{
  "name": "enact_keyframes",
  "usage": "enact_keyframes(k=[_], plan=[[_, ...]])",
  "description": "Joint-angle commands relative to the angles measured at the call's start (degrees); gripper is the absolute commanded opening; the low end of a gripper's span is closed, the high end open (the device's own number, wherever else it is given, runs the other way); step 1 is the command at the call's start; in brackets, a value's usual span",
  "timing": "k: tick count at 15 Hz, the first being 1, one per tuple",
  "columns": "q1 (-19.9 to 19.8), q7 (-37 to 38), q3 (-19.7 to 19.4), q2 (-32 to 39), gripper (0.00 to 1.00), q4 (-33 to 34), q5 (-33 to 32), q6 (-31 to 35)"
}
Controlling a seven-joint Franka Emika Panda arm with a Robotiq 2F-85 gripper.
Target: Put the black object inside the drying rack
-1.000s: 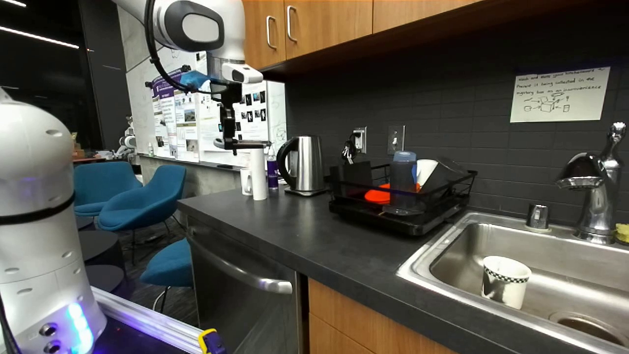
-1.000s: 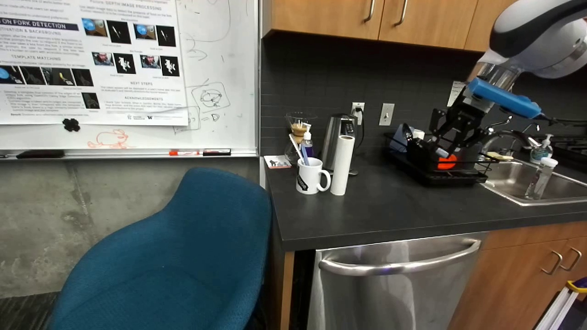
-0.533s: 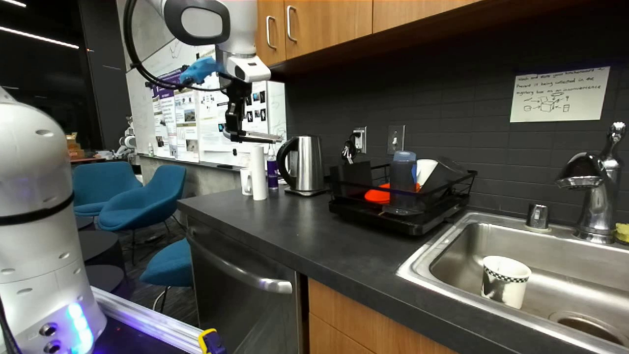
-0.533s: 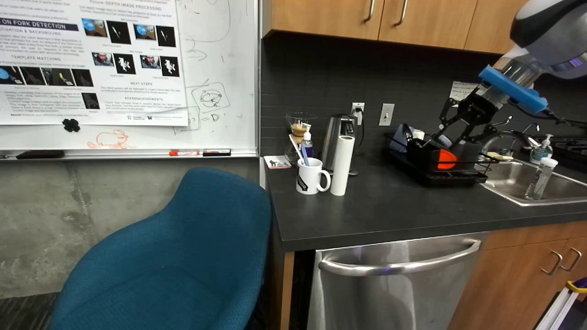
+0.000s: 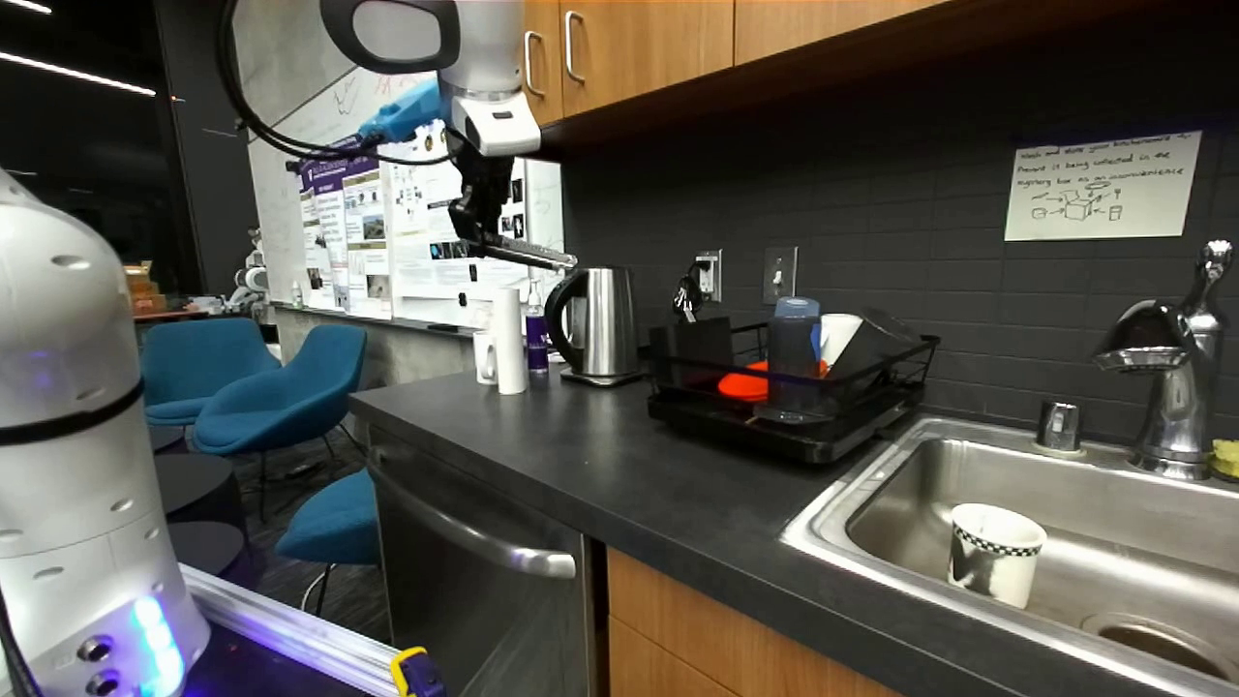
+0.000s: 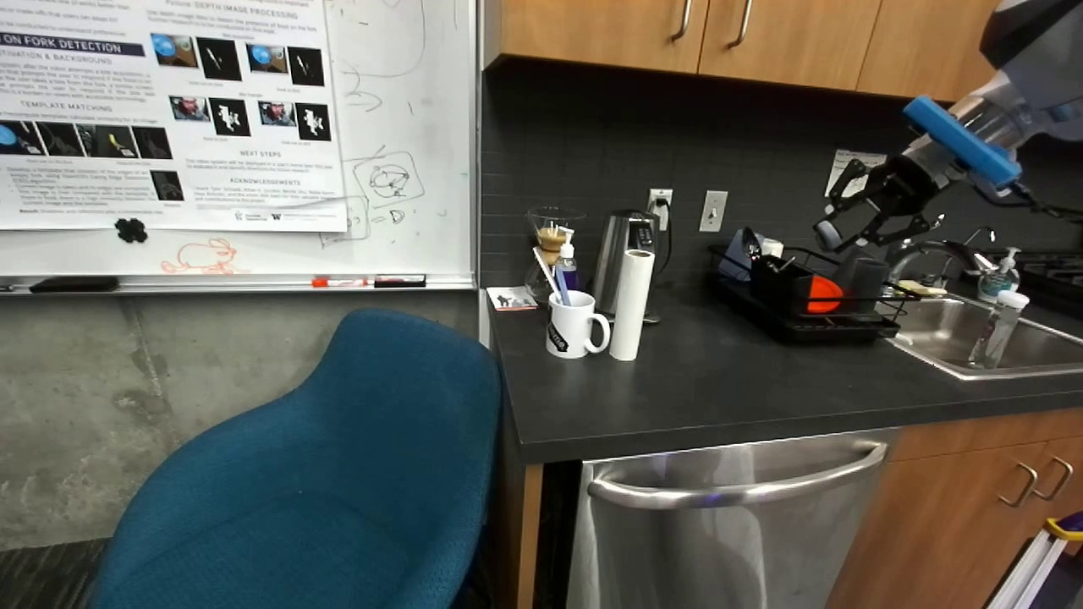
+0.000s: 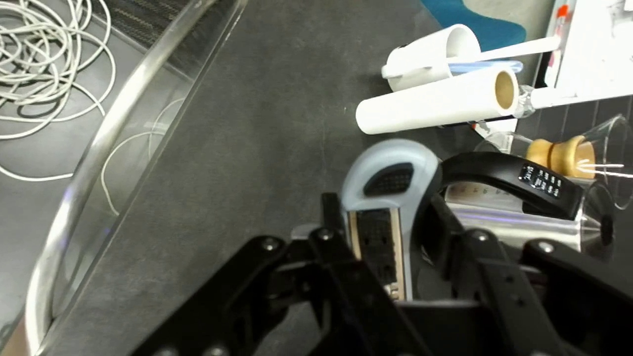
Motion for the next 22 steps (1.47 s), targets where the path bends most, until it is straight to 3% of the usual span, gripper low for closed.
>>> enact_keyframes(k=[1, 14, 15, 22], plan=[[-1.0, 2.5, -1.0, 0.5, 0.18, 1.6, 4.7, -0.8], [-2.8, 0.7, -3.7, 2.1, 0.18, 2.8, 17.5, -1.4], [-3.7, 1.2, -2.5, 1.6, 0.43, 1.6, 16.2, -0.9], [-3.7, 1.2, -2.5, 1.6, 0.43, 1.7, 16.8, -0.9]])
